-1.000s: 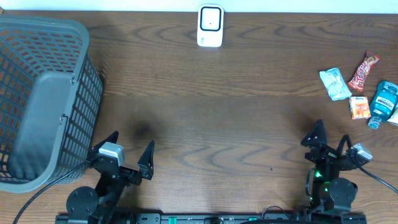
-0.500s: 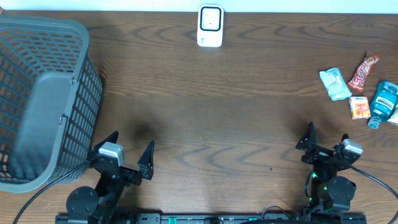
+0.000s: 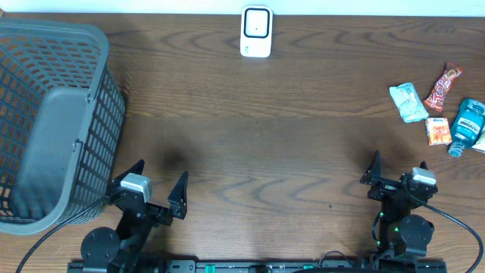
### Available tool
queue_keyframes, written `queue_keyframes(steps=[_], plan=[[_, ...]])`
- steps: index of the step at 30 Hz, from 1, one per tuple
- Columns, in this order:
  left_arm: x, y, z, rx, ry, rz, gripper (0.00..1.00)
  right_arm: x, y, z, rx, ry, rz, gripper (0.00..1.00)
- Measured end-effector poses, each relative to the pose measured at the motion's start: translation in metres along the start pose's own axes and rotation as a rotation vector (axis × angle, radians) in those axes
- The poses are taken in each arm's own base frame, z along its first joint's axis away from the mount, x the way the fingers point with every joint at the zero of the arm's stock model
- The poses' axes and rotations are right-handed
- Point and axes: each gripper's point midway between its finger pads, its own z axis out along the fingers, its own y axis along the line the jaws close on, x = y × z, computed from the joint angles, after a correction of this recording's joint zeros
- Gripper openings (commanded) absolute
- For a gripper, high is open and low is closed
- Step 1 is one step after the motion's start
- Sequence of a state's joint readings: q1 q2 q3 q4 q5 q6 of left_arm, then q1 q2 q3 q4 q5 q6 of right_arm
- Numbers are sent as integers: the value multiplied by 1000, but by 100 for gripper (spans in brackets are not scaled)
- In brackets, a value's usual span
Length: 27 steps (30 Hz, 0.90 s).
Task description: Scan the item barcode
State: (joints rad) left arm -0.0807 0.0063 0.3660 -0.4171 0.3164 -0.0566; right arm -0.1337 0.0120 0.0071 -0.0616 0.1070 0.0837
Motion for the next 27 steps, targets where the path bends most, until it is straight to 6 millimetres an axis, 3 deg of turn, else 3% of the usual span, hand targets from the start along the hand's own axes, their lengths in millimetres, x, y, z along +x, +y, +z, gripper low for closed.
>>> queue_keyframes(steps=[21, 27], plan=[[3, 0, 0, -2, 11, -2, 98, 0, 0, 0, -1, 0, -6, 99], [7, 14, 9, -58, -20, 8, 98, 0, 0, 0, -3, 0, -6, 99]])
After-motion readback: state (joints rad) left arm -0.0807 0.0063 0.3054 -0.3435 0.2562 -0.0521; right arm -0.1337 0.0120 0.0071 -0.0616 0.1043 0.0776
